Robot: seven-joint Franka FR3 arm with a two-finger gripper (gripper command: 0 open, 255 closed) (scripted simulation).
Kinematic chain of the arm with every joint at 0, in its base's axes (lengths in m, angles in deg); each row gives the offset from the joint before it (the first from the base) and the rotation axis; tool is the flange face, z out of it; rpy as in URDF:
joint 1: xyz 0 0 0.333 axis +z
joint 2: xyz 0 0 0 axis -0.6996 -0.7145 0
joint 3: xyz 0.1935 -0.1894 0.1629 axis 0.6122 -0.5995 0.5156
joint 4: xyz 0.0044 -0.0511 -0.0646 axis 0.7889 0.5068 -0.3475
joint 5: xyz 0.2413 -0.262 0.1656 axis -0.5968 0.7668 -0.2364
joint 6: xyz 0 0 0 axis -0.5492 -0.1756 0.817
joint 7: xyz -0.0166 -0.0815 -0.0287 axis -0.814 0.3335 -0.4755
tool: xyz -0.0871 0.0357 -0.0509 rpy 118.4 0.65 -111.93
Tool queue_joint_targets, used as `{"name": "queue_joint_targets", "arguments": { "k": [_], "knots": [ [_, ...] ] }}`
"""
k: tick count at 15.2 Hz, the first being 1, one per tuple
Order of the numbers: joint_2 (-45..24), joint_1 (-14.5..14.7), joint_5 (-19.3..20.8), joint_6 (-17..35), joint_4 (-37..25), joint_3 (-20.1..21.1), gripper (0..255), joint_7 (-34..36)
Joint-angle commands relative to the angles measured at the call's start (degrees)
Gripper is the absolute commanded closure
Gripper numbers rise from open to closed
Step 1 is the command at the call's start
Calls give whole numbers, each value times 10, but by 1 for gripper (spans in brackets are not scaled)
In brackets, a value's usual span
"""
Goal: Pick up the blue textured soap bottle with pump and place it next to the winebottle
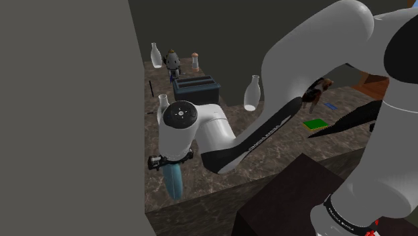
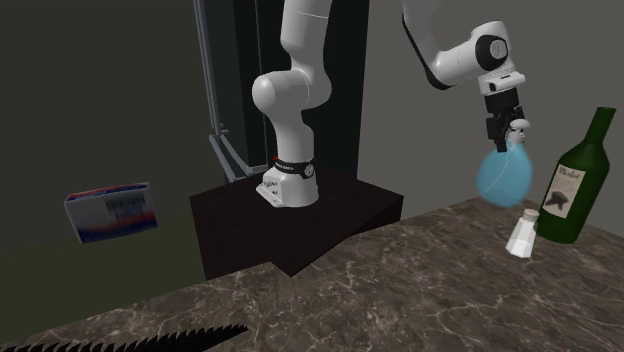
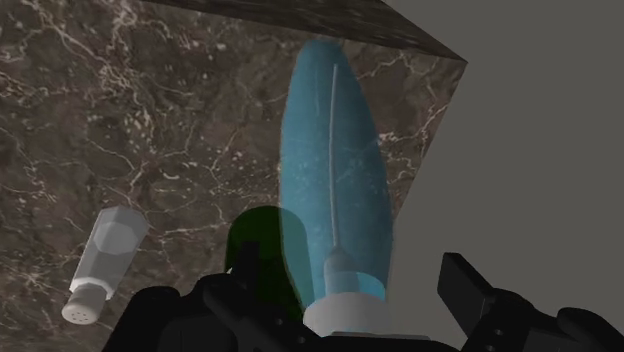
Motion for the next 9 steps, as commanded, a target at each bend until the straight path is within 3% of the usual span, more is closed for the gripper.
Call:
{"name": "queue_joint_targets", "arguments": {
  "k": [1,2,9],
  "knots": [
    [35,-16,-47,-7,10,21,0,-30],
    [53,-23,-71,-12,15,31,0,-45],
    [53,-22,-71,-11,15,30,0,-45]
  ]
}}
